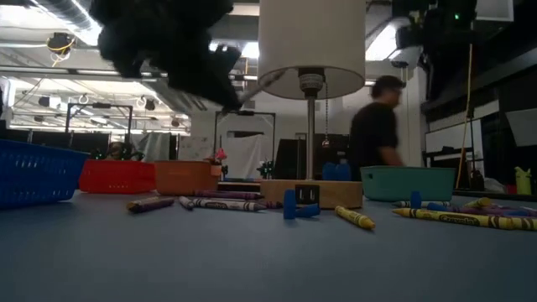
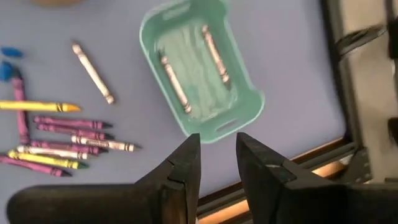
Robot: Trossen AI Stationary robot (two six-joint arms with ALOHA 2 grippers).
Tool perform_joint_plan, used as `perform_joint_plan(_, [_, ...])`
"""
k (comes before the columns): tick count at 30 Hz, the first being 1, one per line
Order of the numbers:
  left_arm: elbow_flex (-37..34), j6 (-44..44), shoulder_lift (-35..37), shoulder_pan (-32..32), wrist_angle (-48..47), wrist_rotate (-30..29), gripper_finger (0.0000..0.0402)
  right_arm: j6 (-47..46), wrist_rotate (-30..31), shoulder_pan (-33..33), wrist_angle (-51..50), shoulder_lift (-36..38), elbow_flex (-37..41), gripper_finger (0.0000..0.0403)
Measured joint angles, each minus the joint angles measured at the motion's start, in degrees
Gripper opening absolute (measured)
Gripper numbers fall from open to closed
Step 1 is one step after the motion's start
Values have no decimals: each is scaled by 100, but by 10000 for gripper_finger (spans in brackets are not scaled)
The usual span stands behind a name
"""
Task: Sort crayons
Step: Put the gray crayon into the green bin
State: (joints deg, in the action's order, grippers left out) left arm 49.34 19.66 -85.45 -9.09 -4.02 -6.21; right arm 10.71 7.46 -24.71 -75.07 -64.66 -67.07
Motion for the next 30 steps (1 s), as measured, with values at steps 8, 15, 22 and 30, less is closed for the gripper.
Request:
perform_joint_plan(8, [737,0,0,-206,-295,-112,12,11,669,-7,115,7,-872,101])
perform_joint_plan(15, [1423,0,0,-458,-911,-110,12,352,1360,-18,1002,7,-1024,101])
perform_joint_plan(22, [2202,-4,0,-708,-2016,-304,12,782,999,-412,1726,-77,-1024,101])
perform_joint_plan(30, [3216,-707,9,-877,-4401,-1627,12,784,836,-1081,1755,-129,-1024,101])
